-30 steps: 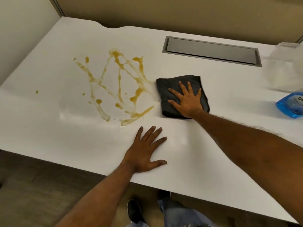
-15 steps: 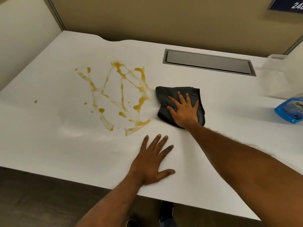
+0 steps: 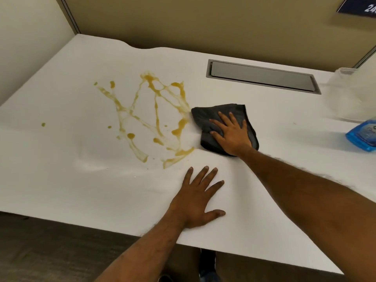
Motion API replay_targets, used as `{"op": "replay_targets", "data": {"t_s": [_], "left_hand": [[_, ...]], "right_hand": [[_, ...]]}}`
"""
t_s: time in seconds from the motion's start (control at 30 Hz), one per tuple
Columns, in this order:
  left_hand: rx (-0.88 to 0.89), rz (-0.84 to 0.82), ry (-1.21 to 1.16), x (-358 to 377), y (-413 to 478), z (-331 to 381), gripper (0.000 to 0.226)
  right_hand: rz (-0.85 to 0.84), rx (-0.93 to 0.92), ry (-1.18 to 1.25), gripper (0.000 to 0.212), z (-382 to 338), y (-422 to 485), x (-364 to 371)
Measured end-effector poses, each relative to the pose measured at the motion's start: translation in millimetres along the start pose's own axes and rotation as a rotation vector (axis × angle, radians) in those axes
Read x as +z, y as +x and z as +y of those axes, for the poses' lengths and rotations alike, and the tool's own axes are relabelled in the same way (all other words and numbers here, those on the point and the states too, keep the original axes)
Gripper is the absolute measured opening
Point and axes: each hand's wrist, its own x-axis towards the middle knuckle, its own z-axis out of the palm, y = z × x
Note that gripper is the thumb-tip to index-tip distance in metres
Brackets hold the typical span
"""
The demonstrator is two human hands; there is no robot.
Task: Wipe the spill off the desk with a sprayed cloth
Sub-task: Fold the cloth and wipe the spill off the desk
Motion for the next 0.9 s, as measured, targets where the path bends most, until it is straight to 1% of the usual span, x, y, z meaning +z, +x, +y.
{"op": "replay_targets", "data": {"t_s": [0.07,0.13,0.23,0.3,0.4,0.47,0.57,0.6,0.67,0.77,0.9], "left_hand": [[0.049,0.008,-0.008,-1,-3,-10,0.079],[0.075,0.028,-0.026,-1,-8,-19,0.076],[0.065,0.069,-0.052,-1,-19,-23,0.072],[0.044,0.139,-0.063,-3,-27,-24,0.066],[0.003,0.315,-0.074,-11,-42,-40,0.056],[-0.056,0.394,-0.049,-20,-56,-69,0.054],[-0.236,0.469,0.038,-33,-83,-128,0.056],[-0.3,0.481,0.061,-37,-92,-146,0.057],[-0.436,0.473,0.06,-42,-109,-177,0.062],[-0.591,0.405,0.023,-43,-116,-202,0.076],[-0.657,0.39,-0.018,-36,-115,-210,0.08]], "right_hand": [[0.022,0.158,0.029,0.06,10,5,-2],[0.023,0.302,0.038,0.066,3,17,-3],[-0.006,0.381,0.029,0.079,-23,25,-3],[-0.015,0.322,0.013,0.085,-38,14,5],[0.019,0.16,-0.023,0.08,-44,0,14],[0.015,0.17,0.009,0.076,-46,13,7],[0.016,0.276,0.025,0.078,-64,24,3],[0.016,0.269,0.013,0.081,-73,17,6],[0.043,0.185,-0.035,0.083,-85,-6,19],[0.026,0.152,-0.035,0.08,-82,-11,18],[-0.006,0.203,-0.023,0.081,-92,19,10]]}}
